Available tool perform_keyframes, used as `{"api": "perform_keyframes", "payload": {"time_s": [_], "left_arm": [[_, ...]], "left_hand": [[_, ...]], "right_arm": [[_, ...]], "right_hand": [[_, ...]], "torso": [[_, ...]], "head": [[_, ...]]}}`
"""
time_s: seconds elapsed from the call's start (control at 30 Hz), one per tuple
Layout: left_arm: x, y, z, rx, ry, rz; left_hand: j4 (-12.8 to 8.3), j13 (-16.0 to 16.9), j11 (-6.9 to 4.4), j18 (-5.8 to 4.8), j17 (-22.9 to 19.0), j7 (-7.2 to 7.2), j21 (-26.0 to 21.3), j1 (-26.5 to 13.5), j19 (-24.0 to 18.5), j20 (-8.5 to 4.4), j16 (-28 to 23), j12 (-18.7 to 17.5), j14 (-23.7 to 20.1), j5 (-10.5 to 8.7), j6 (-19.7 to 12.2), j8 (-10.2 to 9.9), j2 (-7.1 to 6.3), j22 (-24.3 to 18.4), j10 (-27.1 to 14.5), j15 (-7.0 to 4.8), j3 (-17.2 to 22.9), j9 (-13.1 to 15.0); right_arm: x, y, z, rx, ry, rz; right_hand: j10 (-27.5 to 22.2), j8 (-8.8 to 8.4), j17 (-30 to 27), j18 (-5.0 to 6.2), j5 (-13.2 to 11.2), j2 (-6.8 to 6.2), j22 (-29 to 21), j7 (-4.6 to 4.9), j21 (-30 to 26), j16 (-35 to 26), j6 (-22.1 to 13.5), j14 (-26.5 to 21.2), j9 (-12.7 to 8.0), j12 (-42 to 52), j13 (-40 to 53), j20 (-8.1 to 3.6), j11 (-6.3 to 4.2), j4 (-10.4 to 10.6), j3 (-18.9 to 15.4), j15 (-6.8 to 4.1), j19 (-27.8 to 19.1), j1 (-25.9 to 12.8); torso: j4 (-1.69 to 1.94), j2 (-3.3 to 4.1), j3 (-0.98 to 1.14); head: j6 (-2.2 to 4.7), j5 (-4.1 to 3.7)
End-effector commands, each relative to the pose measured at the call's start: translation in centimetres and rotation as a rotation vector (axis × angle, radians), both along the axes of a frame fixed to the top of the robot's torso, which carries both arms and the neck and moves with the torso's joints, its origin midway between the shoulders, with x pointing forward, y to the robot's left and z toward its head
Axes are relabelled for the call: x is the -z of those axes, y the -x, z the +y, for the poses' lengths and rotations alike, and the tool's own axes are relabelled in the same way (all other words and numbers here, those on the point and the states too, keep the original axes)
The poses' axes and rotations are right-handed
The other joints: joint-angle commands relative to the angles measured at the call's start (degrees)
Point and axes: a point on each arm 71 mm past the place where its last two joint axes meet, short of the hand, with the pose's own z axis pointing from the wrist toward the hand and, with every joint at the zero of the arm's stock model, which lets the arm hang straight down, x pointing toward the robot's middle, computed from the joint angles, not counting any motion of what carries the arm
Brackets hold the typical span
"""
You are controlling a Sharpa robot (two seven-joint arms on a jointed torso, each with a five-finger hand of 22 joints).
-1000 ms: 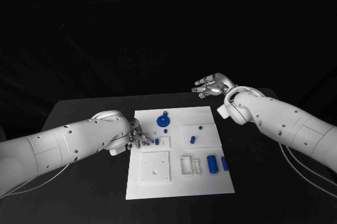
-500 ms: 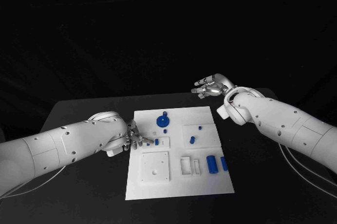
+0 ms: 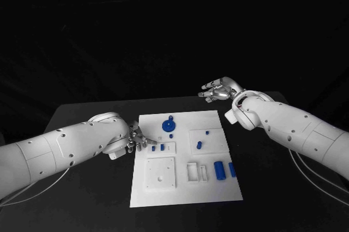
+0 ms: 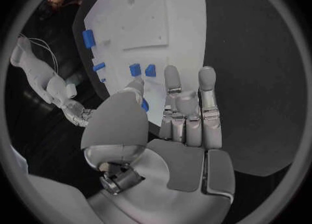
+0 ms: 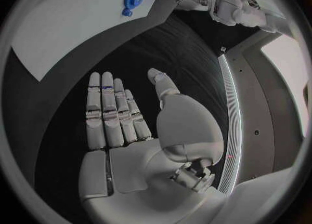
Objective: Assemble the parts on the task board
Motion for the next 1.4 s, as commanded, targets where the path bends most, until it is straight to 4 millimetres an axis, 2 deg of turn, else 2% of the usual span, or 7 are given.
{"api": "perform_keyframes", "payload": {"time_s": [0.03, 0.4, 0.5, 0.6, 0.67, 0.83, 1.4], "left_arm": [[-0.8, -0.3, 0.0, -0.036, 0.101, -0.025], [-2.5, -0.8, -0.2, -0.054, 0.227, -0.059], [-2.9, -1.0, -0.4, -0.042, 0.263, -0.095], [-3.4, -1.2, -0.9, 0.001, 0.310, -0.166], [-3.9, -1.3, -1.3, 0.043, 0.333, -0.224], [-5.2, -1.4, -2.6, 0.183, 0.385, -0.446], [-3.8, -0.1, -6.3, 0.568, 0.205, -0.708]], "left_hand": [[-2.5, 0.1, 0.62, -0.09, -1.9, 0.08, -0.7, -0.7, -0.3, 0.36, -0.3, -0.8, -0.9, 0.28, -1.0, 1.8, 1.37, 1.0, 1.7, 0.17, -0.3, -4.3], [-1.9, -0.1, 1.16, 0.33, -4.3, 1.05, -2.5, 0.0, -0.3, 1.11, 0.3, -2.3, -2.2, 0.42, -4.0, 5.0, 0.18, 1.0, -0.1, 0.94, -0.3, -15.1], [-6.2, -0.3, 1.38, 0.45, -4.5, 1.71, -2.7, 1.9, -0.3, 1.25, 0.2, -2.6, -2.2, 1.67, -4.7, 3.4, 3.89, 1.0, -0.3, 1.12, -1.5, -19.2], [-11.8, -3.5, 2.59, 0.35, -5.9, 2.86, -4.7, 9.4, -2.6, 2.21, -2.5, -7.2, -5.4, 6.91, -5.8, 1.5, 7.15, 0.3, -5.4, 2.30, -0.2, -22.7], [-15.4, -7.8, 3.50, 0.97, -7.0, 4.25, -5.6, 14.2, -2.8, 2.91, -3.2, -11.6, -5.9, 9.70, -5.8, -1.0, 7.66, 0.1, -6.7, 2.99, 0.7, -28.5], [-21.7, -15.0, 5.13, 2.10, -10.6, 5.31, -7.8, 20.4, -5.4, 4.26, -7.8, -18.1, -9.2, 10.03, -3.3, -3.5, 7.35, 0.7, -8.7, 4.53, 3.0, -38.5], [-27.2, -15.3, 7.54, 4.51, -13.8, 5.31, -6.5, 18.9, -6.1, 5.98, -10.9, -21.1, -7.1, 7.95, -2.3, -3.6, 6.12, 1.4, -14.0, 5.84, 4.6, -45.6]], "right_arm": [[0.0, 0.0, -0.1, -0.003, -0.001, 0.001], [0.0, 0.0, -0.2, 0.000, 0.000, 0.002], [0.0, 0.0, -0.2, 0.000, 0.000, 0.001], [0.0, 0.0, -0.3, 0.002, 0.000, 0.002], [0.0, 0.0, -0.4, 0.002, 0.000, 0.002], [0.0, 0.0, -0.5, 0.003, -0.002, 0.000], [0.0, 0.0, 0.0, -0.020, -0.025, 0.004]], "right_hand": [[-0.5, 0.01, -0.1, 0.65, 0.2, 0.22, 0.0, -0.02, -0.3, -0.2, -0.1, -0.4, 0.0, -0.1, -0.1, 0.08, 0.01, 0.0, -0.3, 0.00, -0.3, 0.1], [-0.5, -0.01, -0.1, 0.64, 0.2, 0.22, -0.1, -0.02, -0.3, -0.3, -0.1, -0.4, -0.1, -0.2, -0.1, 0.10, 0.03, 0.0, -0.3, 0.01, -0.4, 0.2], [-0.5, 0.01, -0.1, 0.65, 0.2, 0.27, 0.0, -0.02, -0.3, -0.3, 0.0, -0.5, 0.0, -0.1, -0.1, 0.10, 0.02, 0.0, -0.3, 0.01, -0.4, 0.2], [-0.5, 0.01, -0.1, 0.66, 0.1, 0.32, 0.0, -0.04, -0.3, -0.2, 0.1, -0.4, 0.0, -0.1, -0.1, 0.08, 0.01, -0.1, -0.3, -0.01, -0.4, 0.3], [-0.5, 0.01, -0.1, 0.66, 0.1, 0.32, 0.0, -0.04, -0.3, -0.2, 0.1, -0.4, 0.0, -0.1, -0.1, 0.08, 0.01, -0.1, -0.3, -0.01, -0.4, 0.3], [-0.4, 0.04, -0.1, 0.66, 0.2, 0.37, 0.0, -0.07, -0.3, -0.2, 0.5, -0.4, 0.0, -0.1, -0.1, 0.07, -0.02, -0.1, -0.2, -0.03, -0.4, 0.3], [-0.4, 0.08, -0.2, 0.61, 0.1, 0.42, -0.1, -0.25, -0.3, -0.3, 2.1, -0.6, 0.0, -0.2, -0.1, 0.10, -0.11, -0.5, 2.0, -0.10, -0.6, -0.5]], "torso": [[0.00, 0.00, 0.02], [-0.03, 0.05, 0.04], [-0.02, 0.02, 0.02], [0.01, 0.00, 0.03], [0.01, 0.02, 0.00], [0.06, 0.05, 0.01], [-0.10, 0.18, 0.00]], "head": [[0.08, -0.07], [0.32, -0.10], [0.42, -0.17], [0.50, -0.24], [0.61, -0.28], [0.88, -0.31], [1.21, -0.40]]}}
